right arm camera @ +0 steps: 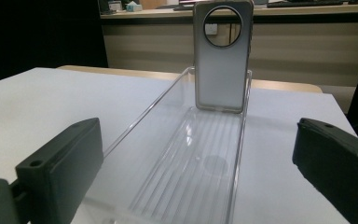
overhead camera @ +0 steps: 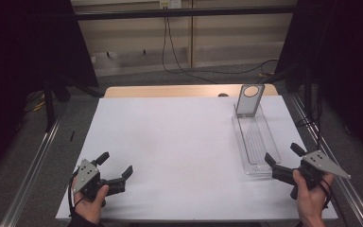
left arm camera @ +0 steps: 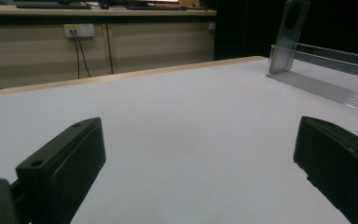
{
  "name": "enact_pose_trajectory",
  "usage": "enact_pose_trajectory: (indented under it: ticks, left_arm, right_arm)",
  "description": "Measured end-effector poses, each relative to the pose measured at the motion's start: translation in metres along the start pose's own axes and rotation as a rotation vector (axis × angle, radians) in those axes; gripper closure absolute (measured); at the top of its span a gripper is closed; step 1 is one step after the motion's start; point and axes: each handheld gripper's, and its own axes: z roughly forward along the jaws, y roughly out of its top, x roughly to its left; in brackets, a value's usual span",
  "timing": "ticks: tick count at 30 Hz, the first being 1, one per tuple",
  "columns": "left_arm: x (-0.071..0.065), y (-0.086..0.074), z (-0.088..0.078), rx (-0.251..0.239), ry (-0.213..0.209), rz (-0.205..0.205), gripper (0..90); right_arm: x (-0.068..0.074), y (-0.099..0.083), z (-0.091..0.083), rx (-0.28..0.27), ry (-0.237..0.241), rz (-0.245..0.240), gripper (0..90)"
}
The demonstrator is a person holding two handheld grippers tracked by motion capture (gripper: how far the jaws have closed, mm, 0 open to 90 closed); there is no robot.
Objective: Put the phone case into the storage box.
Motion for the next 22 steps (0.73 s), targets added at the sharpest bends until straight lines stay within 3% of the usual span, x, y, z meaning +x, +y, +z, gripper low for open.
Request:
enact_pose_trajectory:
  ticks: [8,15,22]
  left_arm:
    - [0.000,-0.001,-0.004,0.005,0.003,0.009,2.1]
    - [0.000,-0.001,-0.008,-0.005,0.013,0.009,2.1]
    - [-0.001,-0.002,-0.004,0.002,0.002,0.000,2.1]
  right_arm:
    - [0.007,-0.012,-0.015,-0.008,-0.011,0.004,0.9]
    - [0.004,-0.020,-0.027,-0.010,-0.030,0.023,0.7]
    - [0.005,-0.022,-0.025,-0.002,-0.013,0.034,0.6]
